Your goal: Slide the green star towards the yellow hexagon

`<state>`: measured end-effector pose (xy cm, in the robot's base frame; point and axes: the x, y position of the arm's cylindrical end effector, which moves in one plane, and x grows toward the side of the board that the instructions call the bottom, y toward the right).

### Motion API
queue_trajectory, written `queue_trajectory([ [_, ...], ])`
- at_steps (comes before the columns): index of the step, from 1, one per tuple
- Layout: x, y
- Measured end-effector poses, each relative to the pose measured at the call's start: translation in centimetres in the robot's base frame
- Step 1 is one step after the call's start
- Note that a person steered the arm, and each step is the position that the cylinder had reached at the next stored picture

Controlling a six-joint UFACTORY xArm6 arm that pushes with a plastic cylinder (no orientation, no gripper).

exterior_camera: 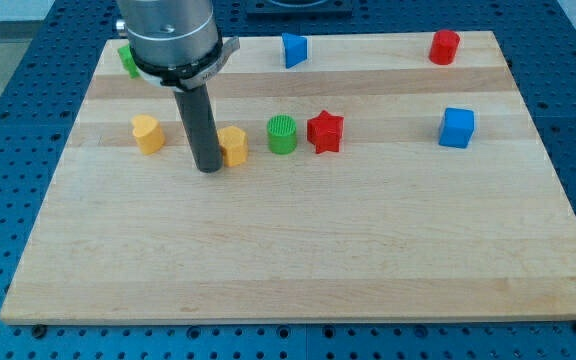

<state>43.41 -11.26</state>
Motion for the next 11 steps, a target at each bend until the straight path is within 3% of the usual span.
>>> queue_trajectory([
  [4, -1.4, 0.0],
  [5, 1.0, -2.9],
  [6, 1.8, -9.9],
  [7, -0.7, -19.1],
  [9, -1.2, -19.2],
  [10, -3.7, -19.2],
  [11, -10.5, -19.2],
])
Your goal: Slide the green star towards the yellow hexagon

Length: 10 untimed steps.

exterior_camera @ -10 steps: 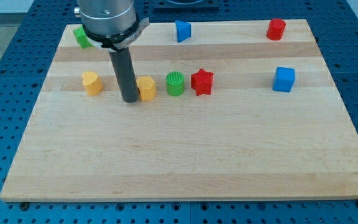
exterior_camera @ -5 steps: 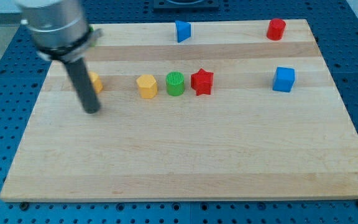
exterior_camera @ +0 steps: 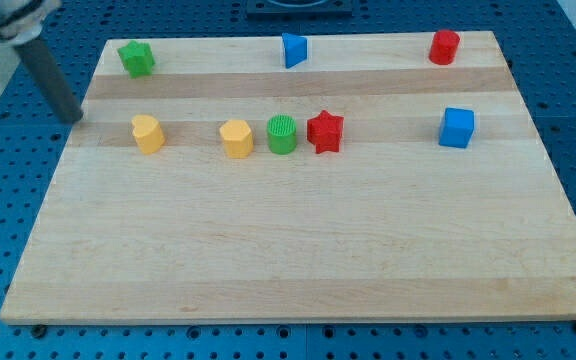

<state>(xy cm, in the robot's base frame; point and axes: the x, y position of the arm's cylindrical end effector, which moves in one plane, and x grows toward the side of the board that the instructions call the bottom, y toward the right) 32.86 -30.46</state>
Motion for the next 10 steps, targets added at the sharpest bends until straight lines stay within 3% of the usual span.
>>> queue_trajectory([
  [2, -13.3, 0.2],
  [3, -12.0, 2.4],
  [4, -5.6, 3.4],
  [5, -2.3, 5.9],
  [7, -6.6, 1.0],
  [8, -10.3, 1.4],
  [9, -9.7, 6.5],
  [10, -4.3, 11.3],
])
